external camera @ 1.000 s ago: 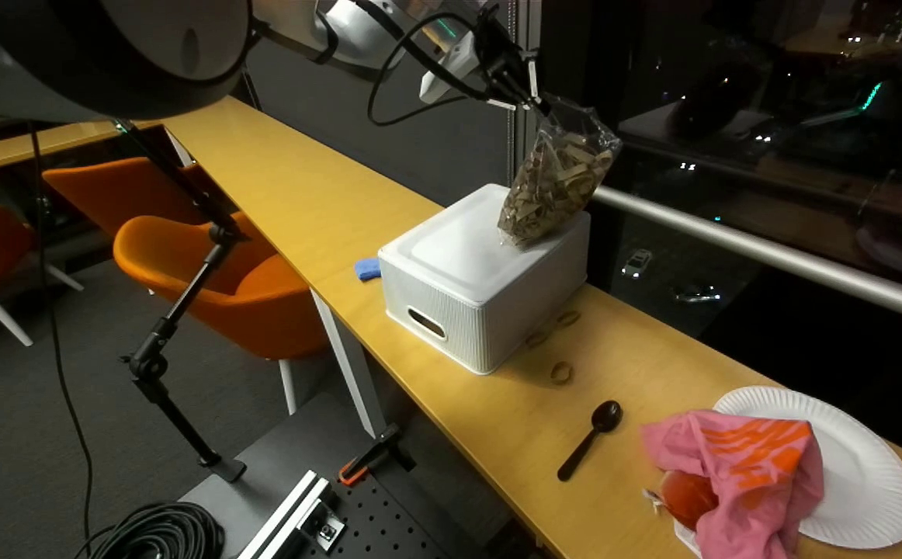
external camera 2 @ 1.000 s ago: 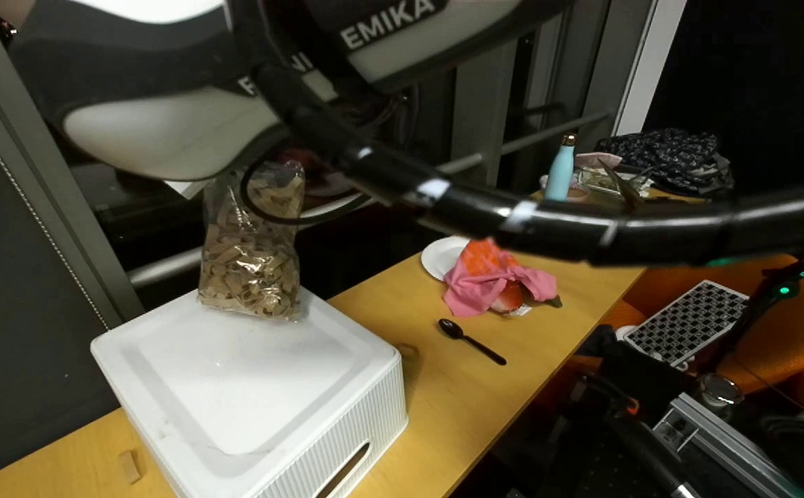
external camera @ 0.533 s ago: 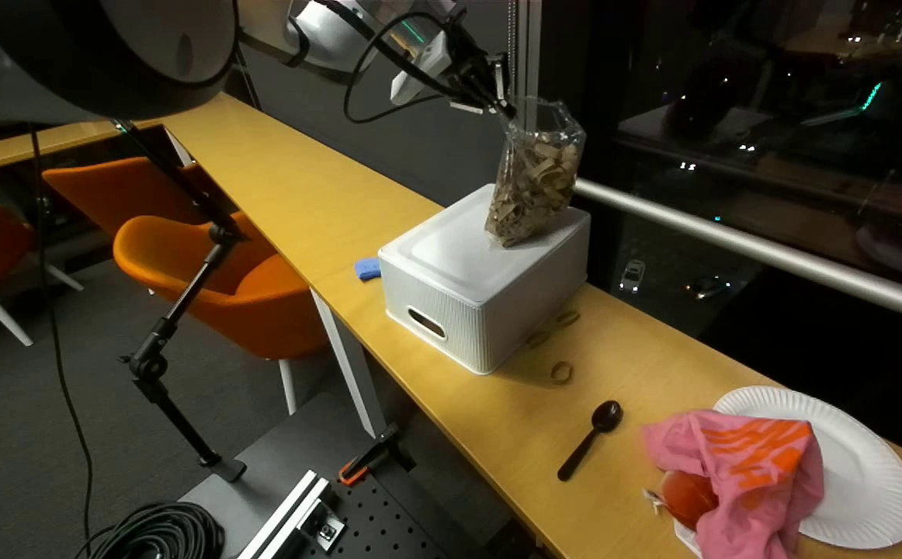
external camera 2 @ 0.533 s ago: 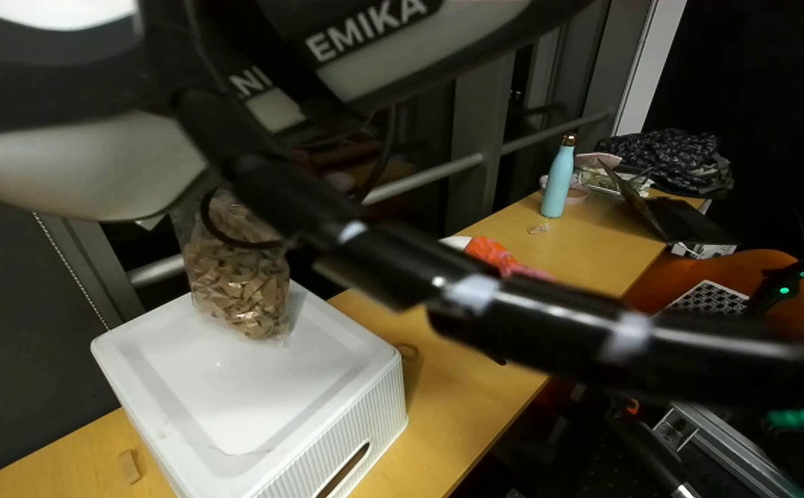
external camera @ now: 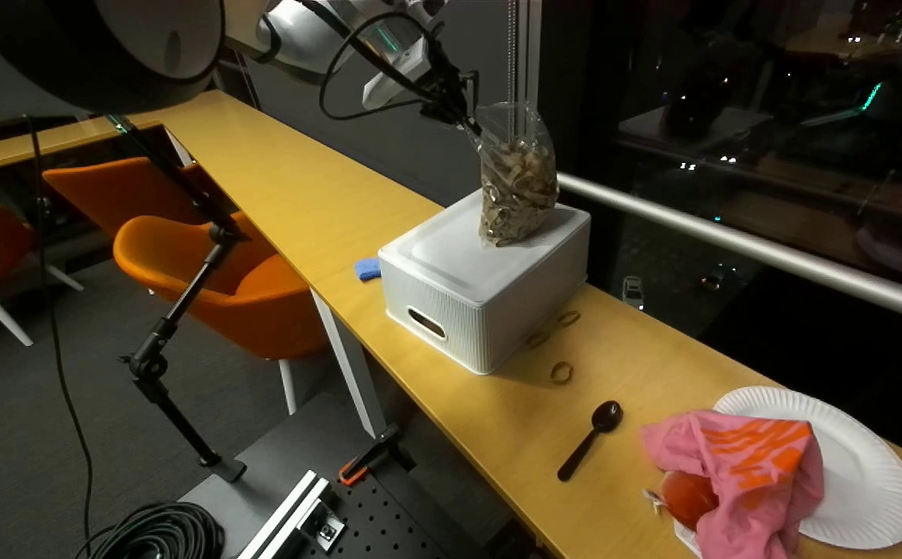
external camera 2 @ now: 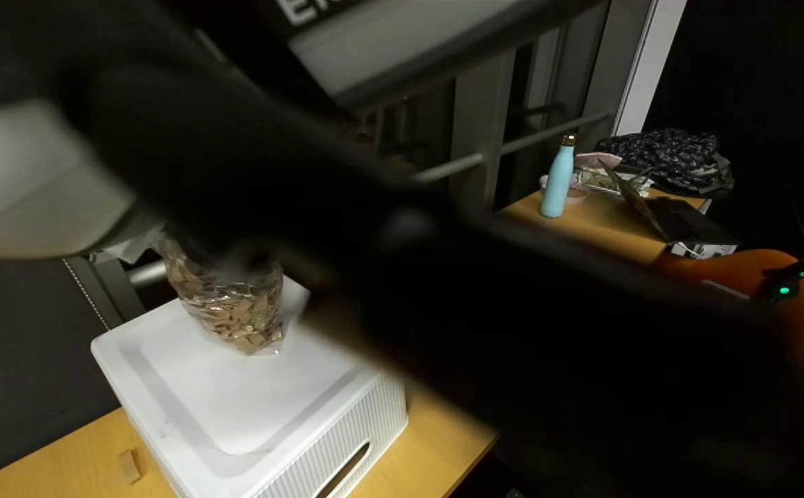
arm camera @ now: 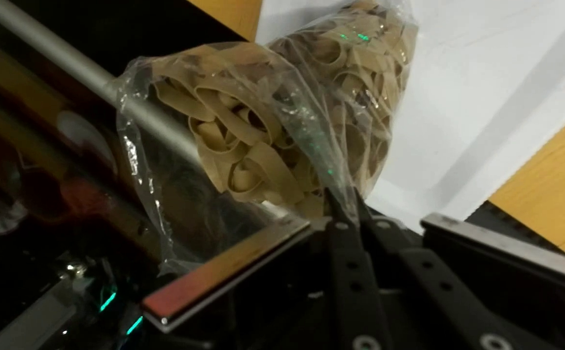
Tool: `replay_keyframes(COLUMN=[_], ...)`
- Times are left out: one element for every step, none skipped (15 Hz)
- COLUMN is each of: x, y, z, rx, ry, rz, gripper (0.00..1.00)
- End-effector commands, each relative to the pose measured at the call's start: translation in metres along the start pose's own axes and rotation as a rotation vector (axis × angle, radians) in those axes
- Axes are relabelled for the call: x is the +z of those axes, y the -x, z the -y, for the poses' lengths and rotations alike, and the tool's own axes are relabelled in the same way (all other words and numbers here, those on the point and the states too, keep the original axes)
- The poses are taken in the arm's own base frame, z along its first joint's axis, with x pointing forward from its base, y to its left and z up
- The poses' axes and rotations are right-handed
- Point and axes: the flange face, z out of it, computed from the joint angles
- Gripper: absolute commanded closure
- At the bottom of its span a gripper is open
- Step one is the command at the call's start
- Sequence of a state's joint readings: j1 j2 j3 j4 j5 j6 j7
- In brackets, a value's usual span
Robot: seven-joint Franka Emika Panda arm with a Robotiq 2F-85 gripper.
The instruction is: Remove the turnip plushie and pink shirt from the top of the basket, then put the bag of rubber bands on the white basket
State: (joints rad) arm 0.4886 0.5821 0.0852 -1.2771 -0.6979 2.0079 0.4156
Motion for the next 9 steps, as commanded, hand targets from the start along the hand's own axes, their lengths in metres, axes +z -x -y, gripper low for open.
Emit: replay_keyframes(x=[0.005, 0.009, 0.011, 0.012, 0.013, 0.012, 0.011, 0.008, 0.006], y=[0.008, 0.008, 0.008, 0.008, 0.007, 0.005, 0.003, 0.001, -0.001], z=[-0.001, 0.001, 0.002, 0.004, 0.006, 0.008, 0.010, 0.012, 0.014], rx=[-0.037, -0.045, -0.052, -0.058, -0.063, -0.067, -0.069, -0.073, -0.076], ry=[-0.085, -0.101, -0.113, -0.120, -0.127, -0.131, -0.133, -0.136, -0.138], rz=[0.014, 0.002, -0.010, -0.020, -0.031, -0.046, -0.054, -0.063, -0.073], gripper=[1.00, 1.00, 1.00, 1.00, 1.00, 1.00, 1.00, 1.00, 1.00])
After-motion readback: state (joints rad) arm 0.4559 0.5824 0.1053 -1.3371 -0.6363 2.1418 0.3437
